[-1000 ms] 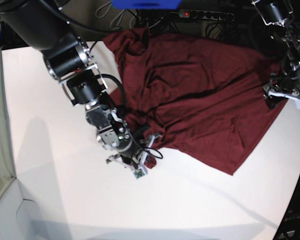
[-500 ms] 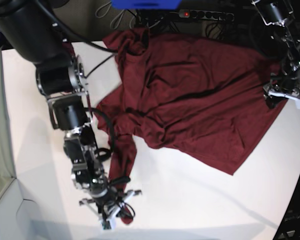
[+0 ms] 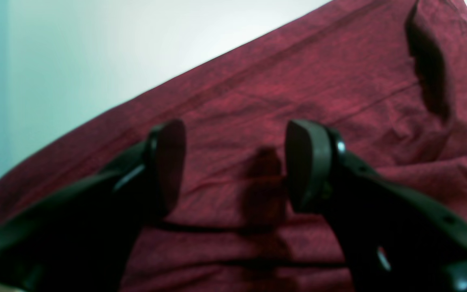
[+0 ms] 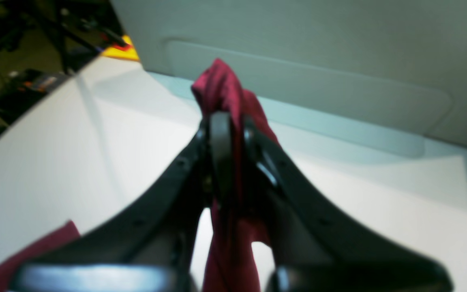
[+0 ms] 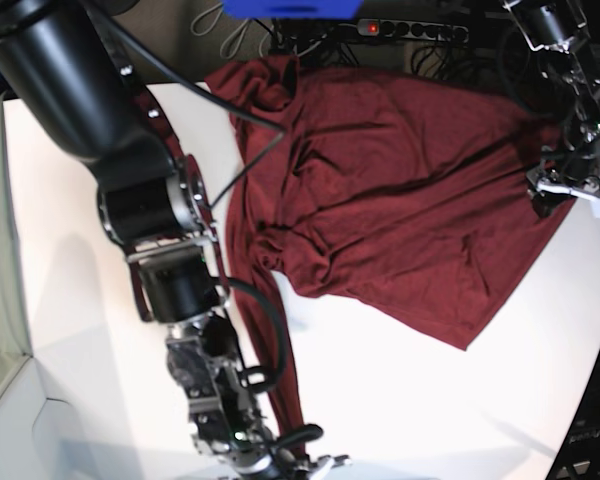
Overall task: Layout the t-shirt on the table in an organized manner, then fold the t-shirt properly
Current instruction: 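Pull the shirt edge with the right gripper away from the left gripper, then lay the shirt flat and grasp its sides with both grippers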
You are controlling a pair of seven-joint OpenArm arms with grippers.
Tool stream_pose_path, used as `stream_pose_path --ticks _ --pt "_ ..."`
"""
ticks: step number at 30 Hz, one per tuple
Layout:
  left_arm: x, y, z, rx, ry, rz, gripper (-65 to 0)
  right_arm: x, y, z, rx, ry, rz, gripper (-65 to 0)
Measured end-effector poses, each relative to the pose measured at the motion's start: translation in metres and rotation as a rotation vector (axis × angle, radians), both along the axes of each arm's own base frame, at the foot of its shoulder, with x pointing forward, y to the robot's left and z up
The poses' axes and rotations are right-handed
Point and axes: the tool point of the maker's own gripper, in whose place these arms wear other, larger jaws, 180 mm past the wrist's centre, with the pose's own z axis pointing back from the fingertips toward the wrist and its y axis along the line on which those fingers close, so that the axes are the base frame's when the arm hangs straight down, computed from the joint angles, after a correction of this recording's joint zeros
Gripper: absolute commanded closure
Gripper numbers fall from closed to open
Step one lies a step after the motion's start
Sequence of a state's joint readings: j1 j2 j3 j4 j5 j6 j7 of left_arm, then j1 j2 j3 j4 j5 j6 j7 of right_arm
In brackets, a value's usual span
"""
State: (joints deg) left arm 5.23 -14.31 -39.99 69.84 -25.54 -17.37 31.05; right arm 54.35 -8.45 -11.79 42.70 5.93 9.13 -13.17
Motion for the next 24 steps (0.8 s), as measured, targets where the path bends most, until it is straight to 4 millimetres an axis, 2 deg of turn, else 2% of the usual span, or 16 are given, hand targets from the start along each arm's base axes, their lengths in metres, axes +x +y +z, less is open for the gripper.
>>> stream_pose_path --ticks 3,6,9,11,12,14,16,21,24 --pt "0.0 0.0 0.0 0.0 0.0 0.0 -38.4 0.001 0.009 0.011 -0.003 -0.018 0.016 0.0" --pt "0.0 0.001 0.001 0.003 0.0 0.0 -38.4 -0.004 0.019 0.004 -0.077 -0.027 0.054 -5.4" --pt "0.0 0.001 0.0 0.002 0.001 0.0 -38.4 -0.025 0.051 -0.027 -0.183 -0.012 0.157 -19.0" --pt "0.0 0.0 0.0 0.002 0.001 -0.001 -38.4 -0.053 0.088 -0.054 -0.3 0.004 0.338 -27.1" --pt "0.0 0.0 0.0 0.003 0.001 -0.003 -38.4 -0.069 0.104 -0.067 -0.323 0.014 0.413 -30.2" --pt "0.0 0.0 0.0 0.004 0.003 -0.004 -38.4 -0.083 0.119 -0.081 -0.343 0.027 0.46 -33.5" --pt "0.001 0.0 0.0 0.004 0.002 -0.005 -38.4 -0.085 0.118 -0.085 -0.339 0.038 0.458 -33.7" --pt "0.001 0.001 0.001 0.004 0.005 -0.001 -38.4 -0.076 0.096 -0.087 -0.369 0.094 0.403 -33.6" --pt "0.001 -0.002 0.008 0.02 0.028 -0.019 -38.4 -0.087 0.09 -0.082 -0.294 0.108 0.372 -33.5"
